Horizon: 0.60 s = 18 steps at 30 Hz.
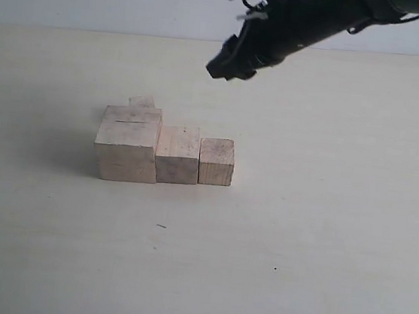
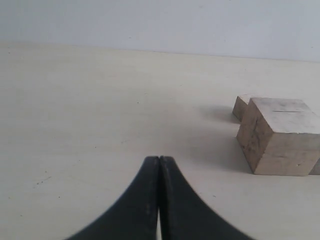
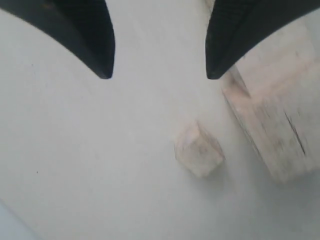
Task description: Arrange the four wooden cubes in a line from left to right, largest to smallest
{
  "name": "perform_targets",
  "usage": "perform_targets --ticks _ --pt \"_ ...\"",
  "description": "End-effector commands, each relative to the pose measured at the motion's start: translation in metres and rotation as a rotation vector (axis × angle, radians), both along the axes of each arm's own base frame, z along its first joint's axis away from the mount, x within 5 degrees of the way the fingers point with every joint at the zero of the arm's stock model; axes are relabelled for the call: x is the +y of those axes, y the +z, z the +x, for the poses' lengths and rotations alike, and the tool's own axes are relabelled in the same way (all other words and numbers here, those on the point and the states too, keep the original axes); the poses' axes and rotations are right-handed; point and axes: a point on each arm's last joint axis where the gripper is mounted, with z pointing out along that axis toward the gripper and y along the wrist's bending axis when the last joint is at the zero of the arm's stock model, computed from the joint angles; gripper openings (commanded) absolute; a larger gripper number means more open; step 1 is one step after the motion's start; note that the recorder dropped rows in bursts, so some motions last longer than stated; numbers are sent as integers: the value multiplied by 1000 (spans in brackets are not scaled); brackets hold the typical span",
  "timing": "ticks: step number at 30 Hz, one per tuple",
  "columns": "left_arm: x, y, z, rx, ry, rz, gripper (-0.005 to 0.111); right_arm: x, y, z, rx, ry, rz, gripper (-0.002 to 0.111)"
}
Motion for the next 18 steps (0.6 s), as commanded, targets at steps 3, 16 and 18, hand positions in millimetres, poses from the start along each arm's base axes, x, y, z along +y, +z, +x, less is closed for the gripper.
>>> perform_targets --ticks 3,16,18 --pt "0 1 0 -12 -6 -5 0 52 53 -10 28 -154 42 52" --pt "0 1 0 -12 -6 -7 0 137 65 -8 169 -414 43 52" --pt "0 1 0 -12 -6 -7 0 145 45 2 207 -477 -6 52"
